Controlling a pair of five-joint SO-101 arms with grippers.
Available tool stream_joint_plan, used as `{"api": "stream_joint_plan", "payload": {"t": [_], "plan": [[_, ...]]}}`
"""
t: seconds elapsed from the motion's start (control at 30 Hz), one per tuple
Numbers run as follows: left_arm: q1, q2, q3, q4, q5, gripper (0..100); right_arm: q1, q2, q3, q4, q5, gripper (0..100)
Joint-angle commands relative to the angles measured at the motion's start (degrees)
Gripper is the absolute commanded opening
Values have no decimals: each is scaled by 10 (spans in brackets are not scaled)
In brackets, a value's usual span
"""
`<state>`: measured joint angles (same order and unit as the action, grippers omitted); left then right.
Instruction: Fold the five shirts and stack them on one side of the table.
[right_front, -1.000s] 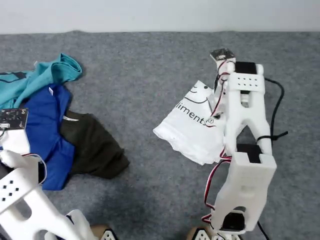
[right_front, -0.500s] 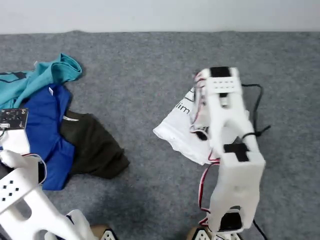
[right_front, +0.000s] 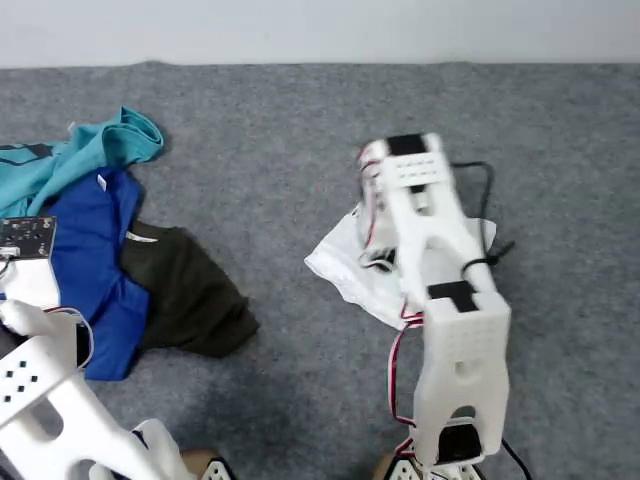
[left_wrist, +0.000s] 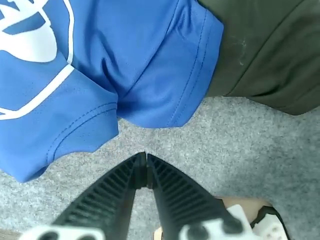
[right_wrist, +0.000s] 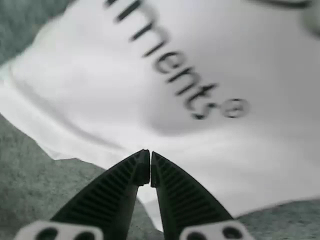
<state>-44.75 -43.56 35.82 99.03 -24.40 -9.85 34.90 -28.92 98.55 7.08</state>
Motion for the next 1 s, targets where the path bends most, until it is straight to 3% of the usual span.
{"api": "stream_joint_plan", "payload": {"t": [0.0,0.17,0.43,0.8,0.97], "plan": [[5,-10,-20,5,1,8,69,-51,-67,-23,-5,9],[5,-10,-20,5,1,8,137,-19,-69,-160,-5,9],[5,-10,-20,4,1,8,144,113,-74,-252,-7,9],[5,-10,-21,4,1,8,103,2,-155,-72,-11,9],[5,-10,-21,1,1,8,96,-36,-155,21,-118,11]]}}
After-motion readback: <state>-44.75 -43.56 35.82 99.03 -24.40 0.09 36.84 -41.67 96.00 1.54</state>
